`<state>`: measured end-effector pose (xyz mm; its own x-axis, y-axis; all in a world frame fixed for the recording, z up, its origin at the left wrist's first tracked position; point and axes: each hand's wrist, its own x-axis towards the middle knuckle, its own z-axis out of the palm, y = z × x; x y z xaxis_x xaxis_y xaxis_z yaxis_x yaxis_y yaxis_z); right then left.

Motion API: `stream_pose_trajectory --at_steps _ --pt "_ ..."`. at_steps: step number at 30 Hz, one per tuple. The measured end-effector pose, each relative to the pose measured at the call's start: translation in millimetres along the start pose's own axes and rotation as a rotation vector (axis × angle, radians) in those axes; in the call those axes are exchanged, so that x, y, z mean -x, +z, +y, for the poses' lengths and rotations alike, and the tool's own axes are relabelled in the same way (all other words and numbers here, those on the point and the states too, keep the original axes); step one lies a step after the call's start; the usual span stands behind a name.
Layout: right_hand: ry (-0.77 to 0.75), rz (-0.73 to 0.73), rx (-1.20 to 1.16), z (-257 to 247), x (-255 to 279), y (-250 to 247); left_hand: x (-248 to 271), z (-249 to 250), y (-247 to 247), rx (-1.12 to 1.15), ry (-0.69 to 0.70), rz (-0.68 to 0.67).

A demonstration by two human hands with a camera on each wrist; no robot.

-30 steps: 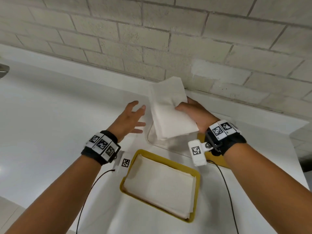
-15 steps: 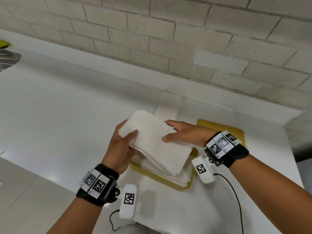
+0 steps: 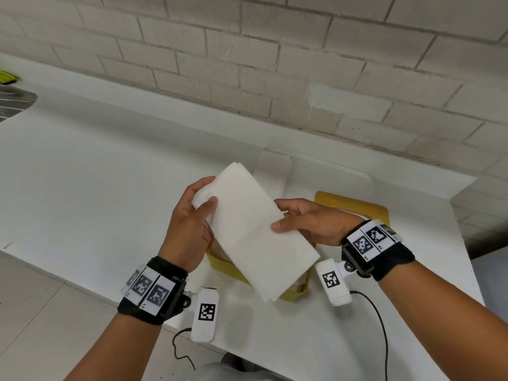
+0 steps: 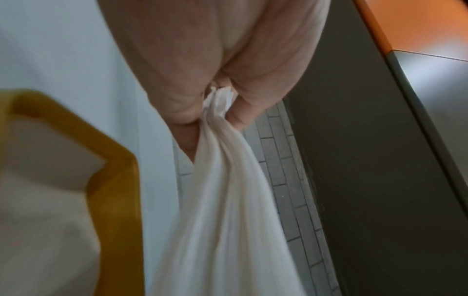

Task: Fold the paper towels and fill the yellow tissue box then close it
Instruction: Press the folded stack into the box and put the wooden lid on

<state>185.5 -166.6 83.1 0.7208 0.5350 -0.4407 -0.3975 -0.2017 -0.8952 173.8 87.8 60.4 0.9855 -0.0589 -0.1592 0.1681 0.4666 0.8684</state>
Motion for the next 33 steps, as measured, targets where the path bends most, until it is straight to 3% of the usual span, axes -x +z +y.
stream_pose_trajectory --at_steps 3,6,9,12,14,20,23,25,27,30,33 --pt "0.020 0.015 0.056 9 2 -6 3 -15 -5 0.014 -0.024 0.121" --pt "-0.003 0.183 0.184 17 1 -9 6 -27 -7 0.012 -0.047 0.212" --pt "0.014 0.398 0.400 24 -4 -19 10 -33 -14 -0.299 -0.006 0.238" --pt "0.084 0.402 0.610 25 -1 -21 15 -36 -22 -0.929 0.210 0.187" --pt "0.080 0.366 0.718 24 1 -16 16 -37 -24 -1.151 0.334 0.155" --pt "-0.032 0.351 0.903 30 7 -1 8 -45 -42 -1.386 0.392 0.051" --pt "-0.045 0.377 1.018 34 9 5 8 -46 -48 -1.476 0.352 0.011" --pt "-0.045 0.490 1.279 40 7 7 6 -45 -48 -1.507 0.319 -0.023" --pt "-0.140 0.624 1.346 47 8 12 3 -44 -45 -1.537 0.327 -0.065" --pt "-0.301 0.544 1.209 63 12 27 -1 -44 -40 -1.584 0.378 -0.083" --pt "-0.171 0.358 1.266 78 10 42 -8 -45 -39 -1.609 0.383 -0.093"
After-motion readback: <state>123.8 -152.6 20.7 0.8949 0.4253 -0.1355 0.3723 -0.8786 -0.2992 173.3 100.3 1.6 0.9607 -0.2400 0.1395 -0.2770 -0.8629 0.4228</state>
